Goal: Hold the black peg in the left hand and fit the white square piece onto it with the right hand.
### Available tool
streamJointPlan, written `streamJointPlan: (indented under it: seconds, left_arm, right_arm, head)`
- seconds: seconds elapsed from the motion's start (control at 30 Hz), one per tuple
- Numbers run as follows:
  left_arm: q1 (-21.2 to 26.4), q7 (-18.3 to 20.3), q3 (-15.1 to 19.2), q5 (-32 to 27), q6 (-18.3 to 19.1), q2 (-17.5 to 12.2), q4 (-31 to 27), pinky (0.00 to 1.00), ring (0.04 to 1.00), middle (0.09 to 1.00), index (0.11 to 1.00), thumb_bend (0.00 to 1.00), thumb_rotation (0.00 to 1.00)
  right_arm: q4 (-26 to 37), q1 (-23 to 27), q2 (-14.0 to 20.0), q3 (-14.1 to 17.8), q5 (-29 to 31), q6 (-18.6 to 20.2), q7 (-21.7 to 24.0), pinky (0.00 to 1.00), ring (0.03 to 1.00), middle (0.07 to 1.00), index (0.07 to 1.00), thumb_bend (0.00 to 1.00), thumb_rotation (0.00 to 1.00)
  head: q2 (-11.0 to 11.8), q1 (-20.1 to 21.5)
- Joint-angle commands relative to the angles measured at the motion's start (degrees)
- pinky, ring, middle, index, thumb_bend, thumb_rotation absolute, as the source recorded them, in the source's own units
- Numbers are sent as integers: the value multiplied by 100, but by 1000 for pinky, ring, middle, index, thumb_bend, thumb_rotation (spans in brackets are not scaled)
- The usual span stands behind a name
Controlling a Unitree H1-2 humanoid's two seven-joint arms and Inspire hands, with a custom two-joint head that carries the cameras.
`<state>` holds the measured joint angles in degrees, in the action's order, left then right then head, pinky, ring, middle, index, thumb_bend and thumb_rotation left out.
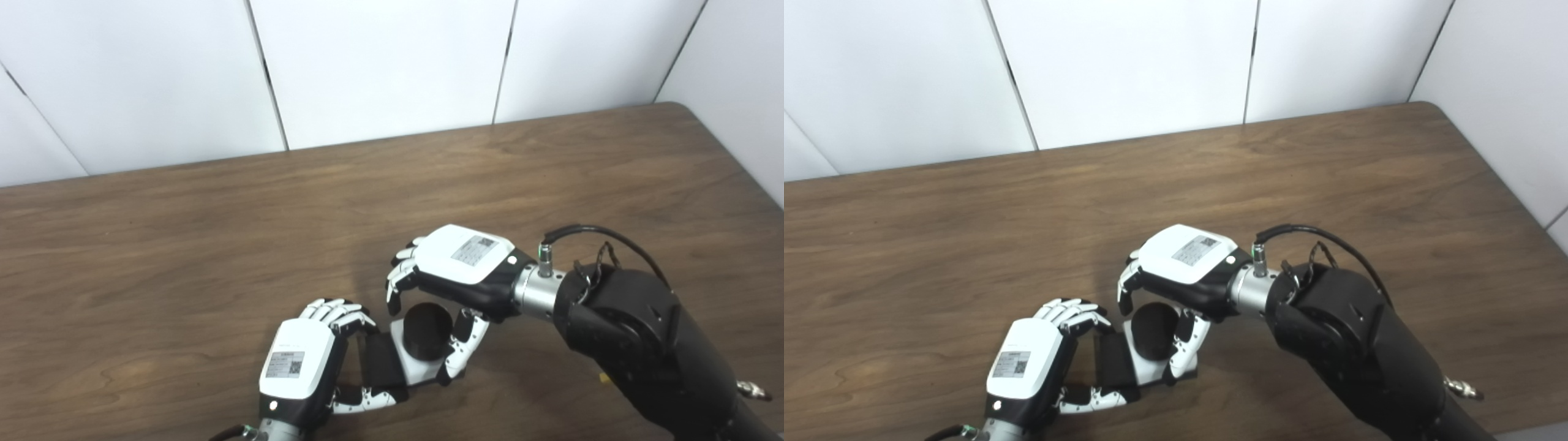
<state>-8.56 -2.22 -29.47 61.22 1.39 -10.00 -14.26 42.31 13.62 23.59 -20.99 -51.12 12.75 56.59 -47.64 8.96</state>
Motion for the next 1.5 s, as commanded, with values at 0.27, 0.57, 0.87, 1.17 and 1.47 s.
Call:
streamJointPlan:
  seconds: [0.27, 0.57, 0.87, 1.17, 1.47]
  left_arm:
    - [6, 236, -100, 179, 6, -33, 86, 850, 808, 745, 485, 522, 49]
    - [12, 338, -115, 348, 119, -32, 53, 857, 808, 747, 490, 524, 64]
    - [-39, 208, -77, 757, 234, 31, 9, 818, 775, 729, 642, 890, 382]
    - [-132, -405, 10, 761, 76, 119, 8, 765, 733, 715, 687, 953, 604]
    - [-302, -357, 222, 687, 56, 174, -510, 771, 722, 718, 709, 1000, 680]
  right_arm:
    - [243, 286, -72, 213, -21, -36, 120, 939, 920, 855, 686, 1000, 437]
    - [235, 301, -83, 382, 100, -86, 76, 937, 916, 855, 678, 1000, 440]
    - [204, 273, -84, 437, 104, -80, 37, 934, 915, 849, 671, 1000, 439]
    - [158, 317, -62, 648, 418, 86, 63, 951, 925, 854, 684, 1000, 468]
    - [109, 441, 27, 861, 623, 148, 22, 954, 926, 853, 700, 1000, 460]
  head:
    - [15, 17]
    - [36, 25]
    - [52, 25]
    - [66, -17]
    - [120, -94]
